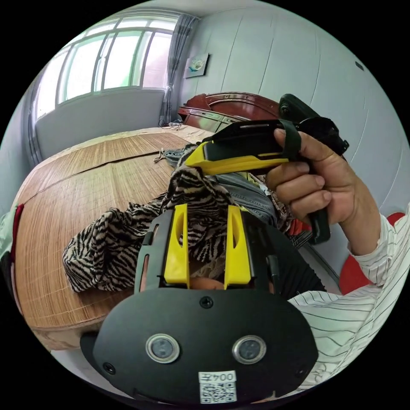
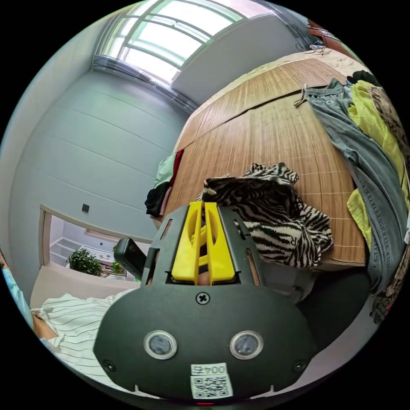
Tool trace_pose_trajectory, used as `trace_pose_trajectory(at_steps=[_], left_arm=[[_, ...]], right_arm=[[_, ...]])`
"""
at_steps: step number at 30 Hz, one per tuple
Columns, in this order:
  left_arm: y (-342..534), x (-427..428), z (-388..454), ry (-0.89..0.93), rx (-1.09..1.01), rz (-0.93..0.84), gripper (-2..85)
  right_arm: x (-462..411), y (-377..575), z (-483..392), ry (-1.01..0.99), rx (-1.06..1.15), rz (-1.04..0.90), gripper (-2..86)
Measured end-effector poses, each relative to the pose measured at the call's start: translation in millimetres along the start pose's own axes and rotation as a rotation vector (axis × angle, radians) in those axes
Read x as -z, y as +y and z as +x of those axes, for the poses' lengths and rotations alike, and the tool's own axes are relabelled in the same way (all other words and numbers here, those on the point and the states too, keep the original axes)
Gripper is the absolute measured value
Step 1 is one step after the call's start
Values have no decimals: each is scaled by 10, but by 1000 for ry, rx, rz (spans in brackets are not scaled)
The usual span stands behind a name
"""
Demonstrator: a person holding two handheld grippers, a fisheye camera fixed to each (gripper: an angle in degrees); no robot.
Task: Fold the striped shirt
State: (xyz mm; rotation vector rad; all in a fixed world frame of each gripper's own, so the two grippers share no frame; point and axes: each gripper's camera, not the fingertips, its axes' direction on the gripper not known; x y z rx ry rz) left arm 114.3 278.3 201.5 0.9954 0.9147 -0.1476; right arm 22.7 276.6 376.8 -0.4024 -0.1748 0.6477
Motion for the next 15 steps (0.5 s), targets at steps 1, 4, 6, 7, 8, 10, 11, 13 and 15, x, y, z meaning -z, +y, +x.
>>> trace_pose_trajectory(at_steps=[1,4,6,7,8,10,11,13,15], left_arm=[[54,77,-101,-10,47,10,135],[204,269,-337,-23,135,33,143],[287,351,-451,-35,171,33,148],[331,381,-528,-30,199,29,151],[366,400,-606,-20,229,26,155],[403,417,-750,7,290,29,163],[408,417,-855,45,332,26,169],[412,417,-995,80,374,17,178],[432,431,-1128,92,416,22,182]], right_arm=[[-51,1,-59,7,9,-13,-5],[-281,-11,-309,40,59,-80,-5],[-444,-32,-445,53,81,-129,-5],[-483,-38,-478,61,88,-139,-5],[-561,-51,-536,72,97,-157,-5],[-678,-68,-616,69,113,-189,-5],[-756,-73,-665,65,124,-212,-5],[-856,-68,-746,75,143,-242,-5],[-914,-72,-878,95,179,-249,-5]])
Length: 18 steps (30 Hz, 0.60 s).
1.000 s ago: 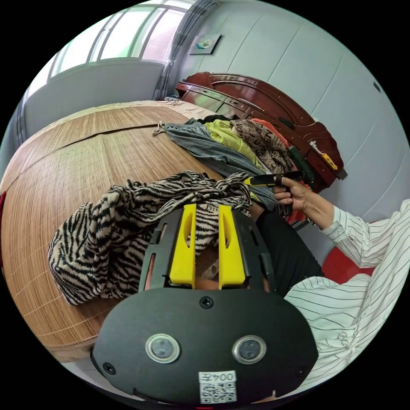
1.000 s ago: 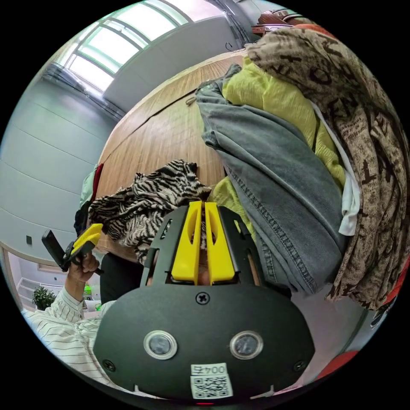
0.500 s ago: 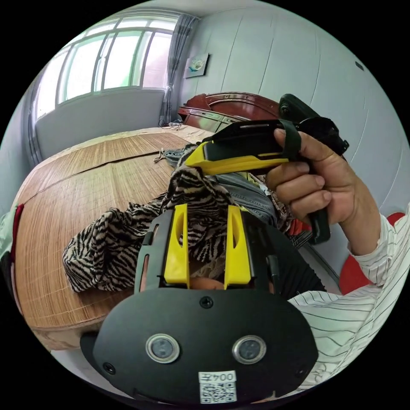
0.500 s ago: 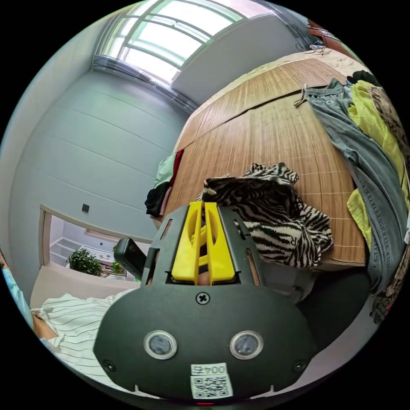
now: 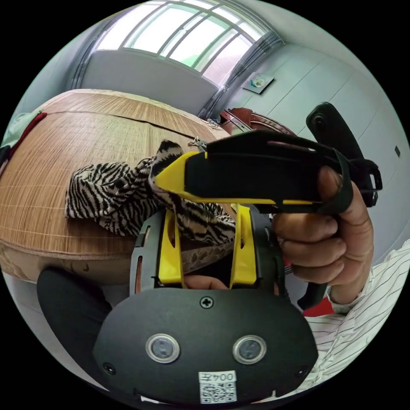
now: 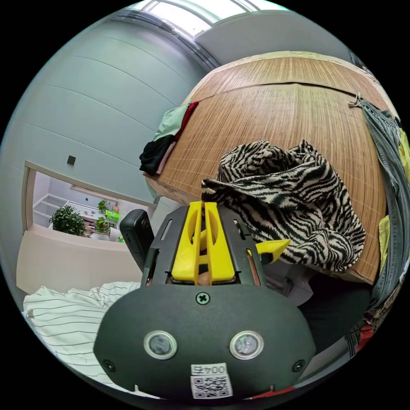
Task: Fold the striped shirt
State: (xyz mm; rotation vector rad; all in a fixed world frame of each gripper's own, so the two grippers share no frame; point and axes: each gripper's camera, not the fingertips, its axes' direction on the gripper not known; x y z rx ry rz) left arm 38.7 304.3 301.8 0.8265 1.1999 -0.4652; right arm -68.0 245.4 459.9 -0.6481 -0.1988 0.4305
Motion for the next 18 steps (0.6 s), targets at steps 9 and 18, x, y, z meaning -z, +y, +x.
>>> trace_pose_trajectory(at_steps=[9,18], left_arm=[[-190,201,-481,-25,181,37,109],[-405,376,-754,-25,251,26,34]], right_arm=[[-54,-132,-281,13,53,-24,8],[536,-128,-325,35,202,169,61]])
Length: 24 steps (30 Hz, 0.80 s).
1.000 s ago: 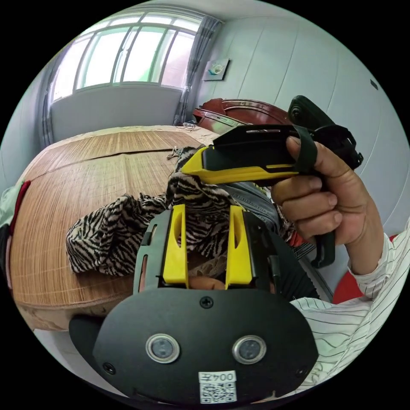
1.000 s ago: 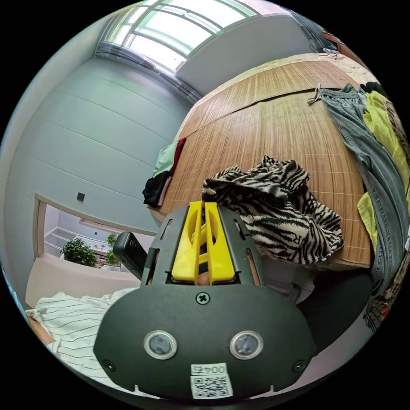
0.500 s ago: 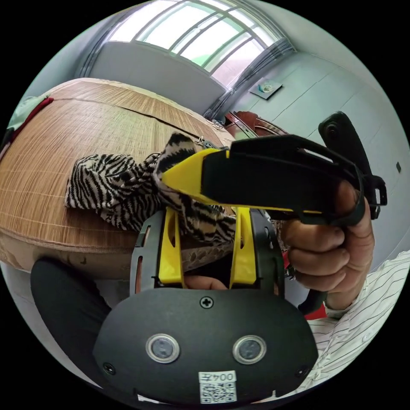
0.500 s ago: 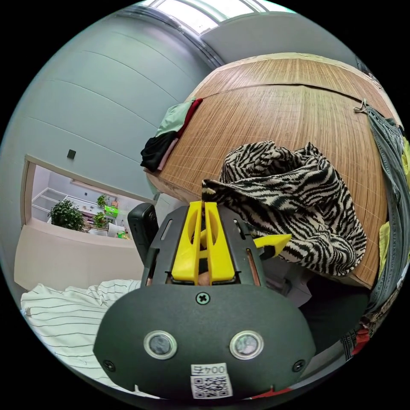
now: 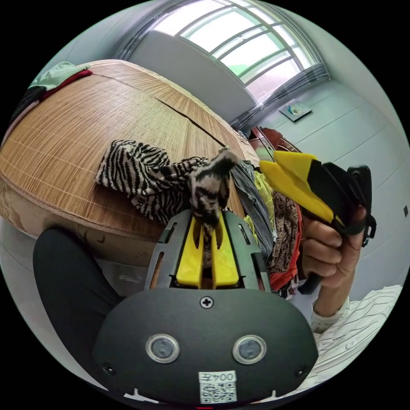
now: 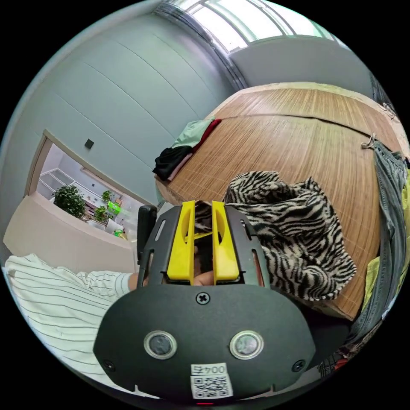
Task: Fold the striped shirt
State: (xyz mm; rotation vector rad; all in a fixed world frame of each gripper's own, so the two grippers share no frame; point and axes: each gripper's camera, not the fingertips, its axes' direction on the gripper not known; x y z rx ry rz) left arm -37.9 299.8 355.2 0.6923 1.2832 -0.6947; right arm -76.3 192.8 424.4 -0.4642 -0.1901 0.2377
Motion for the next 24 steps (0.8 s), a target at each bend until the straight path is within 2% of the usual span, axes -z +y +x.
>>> trace_pose_trajectory(at_steps=[3,7,12,15,24], left_arm=[[-167,93,-63,28,4,-31,40],[-368,158,-135,62,14,-68,43],[-488,200,-122,63,30,-79,45],[-549,216,-72,67,31,-88,45],[-734,197,125,93,19,-118,45]], right_arm=[[230,118,382,189,58,30,71],[21,226,579,351,205,-123,81],[-522,328,173,555,579,-211,111],[-810,415,-6,636,718,-261,121],[-1203,772,-345,866,944,-240,109]])
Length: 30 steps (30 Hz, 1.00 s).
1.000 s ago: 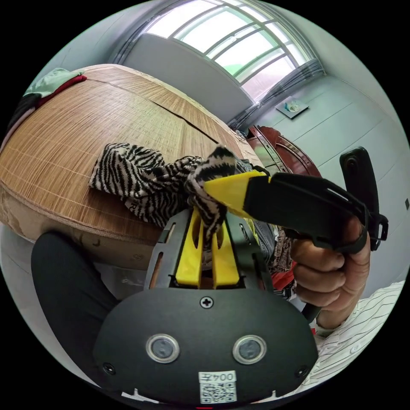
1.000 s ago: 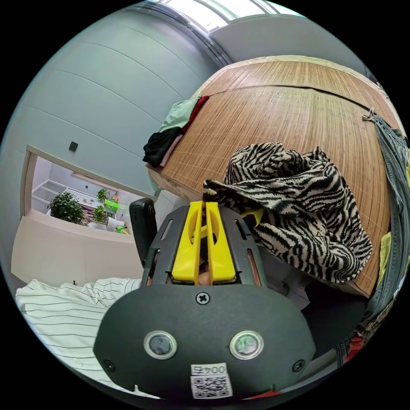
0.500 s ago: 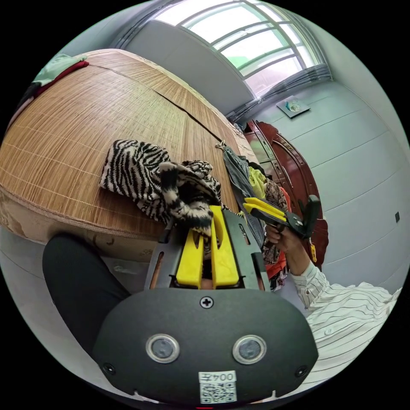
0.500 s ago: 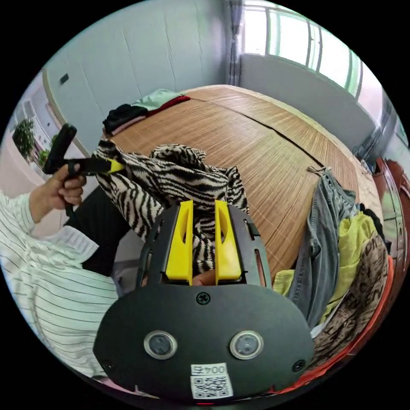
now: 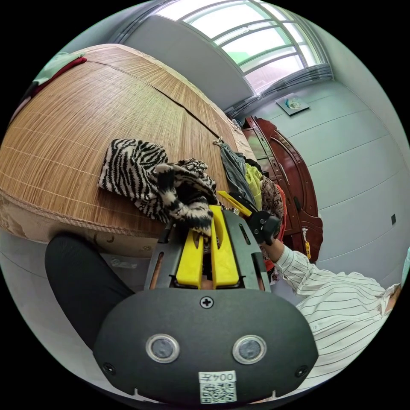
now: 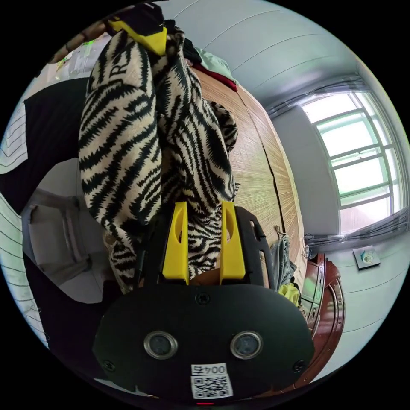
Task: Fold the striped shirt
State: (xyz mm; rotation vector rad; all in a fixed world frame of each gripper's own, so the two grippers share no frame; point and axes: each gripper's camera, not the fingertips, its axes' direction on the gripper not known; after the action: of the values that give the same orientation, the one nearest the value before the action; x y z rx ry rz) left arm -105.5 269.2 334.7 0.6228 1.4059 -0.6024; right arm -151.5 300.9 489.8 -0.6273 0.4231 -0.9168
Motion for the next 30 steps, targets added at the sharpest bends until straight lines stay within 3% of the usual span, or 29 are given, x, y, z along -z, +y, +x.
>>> trace_pose_trajectory(at_steps=[7,10,18,30], left_arm=[[-62,40,215,2,-20,-9,42],[-81,80,326,-11,-40,-25,40],[-131,202,811,-90,-187,-92,4],[-425,572,1975,-16,-468,64,-2]], right_arm=[[63,72,-100,57,-79,36,16],[139,166,99,-7,-183,45,-3],[884,739,1548,-166,-741,251,-8],[2946,623,2206,189,-658,377,-8]])
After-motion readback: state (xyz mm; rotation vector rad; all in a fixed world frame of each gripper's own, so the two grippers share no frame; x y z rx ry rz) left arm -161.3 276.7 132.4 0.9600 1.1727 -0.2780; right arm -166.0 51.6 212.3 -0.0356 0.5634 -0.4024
